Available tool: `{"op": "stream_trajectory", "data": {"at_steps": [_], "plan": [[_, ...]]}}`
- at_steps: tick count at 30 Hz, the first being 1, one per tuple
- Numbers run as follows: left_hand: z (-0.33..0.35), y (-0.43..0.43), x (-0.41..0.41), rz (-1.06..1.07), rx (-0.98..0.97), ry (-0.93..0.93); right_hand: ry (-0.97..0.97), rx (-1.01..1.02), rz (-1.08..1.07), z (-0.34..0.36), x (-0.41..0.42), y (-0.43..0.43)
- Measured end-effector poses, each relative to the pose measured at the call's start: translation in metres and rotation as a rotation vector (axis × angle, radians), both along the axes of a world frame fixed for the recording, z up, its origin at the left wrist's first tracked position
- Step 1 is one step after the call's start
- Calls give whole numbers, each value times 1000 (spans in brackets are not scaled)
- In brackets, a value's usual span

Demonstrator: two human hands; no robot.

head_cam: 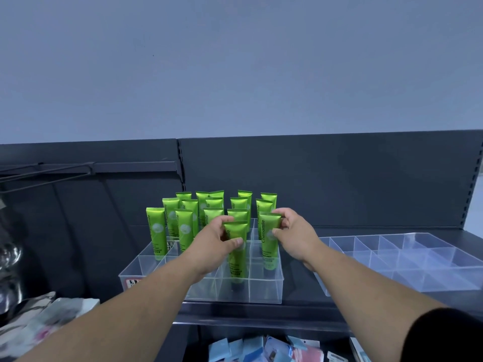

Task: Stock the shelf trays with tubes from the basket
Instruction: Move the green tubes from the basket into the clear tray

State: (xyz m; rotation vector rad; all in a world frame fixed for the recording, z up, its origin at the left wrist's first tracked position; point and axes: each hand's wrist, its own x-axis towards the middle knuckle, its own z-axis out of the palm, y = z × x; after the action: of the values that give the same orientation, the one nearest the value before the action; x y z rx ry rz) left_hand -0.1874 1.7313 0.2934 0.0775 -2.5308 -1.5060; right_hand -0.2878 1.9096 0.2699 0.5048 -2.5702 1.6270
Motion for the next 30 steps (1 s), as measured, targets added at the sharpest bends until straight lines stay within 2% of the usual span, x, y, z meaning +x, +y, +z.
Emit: {"op": "stream_trajectory", "data": {"at_steps": [7,14,19,24,30], "plan": [[-5,0,2,114,-71,138,2,-55,-25,-1,14,10],[-8,9,19,193,-524,364,97,-11,-181,2,61,22],[-17,17,38,124,-770,442,188,172,-331,-4,108,25],[-41,32,65,-12,-850,421,308,452,-512,-37,160,34],[-84,75,103,-203,-862,338,138,686,-684,-81,230,73]]}}
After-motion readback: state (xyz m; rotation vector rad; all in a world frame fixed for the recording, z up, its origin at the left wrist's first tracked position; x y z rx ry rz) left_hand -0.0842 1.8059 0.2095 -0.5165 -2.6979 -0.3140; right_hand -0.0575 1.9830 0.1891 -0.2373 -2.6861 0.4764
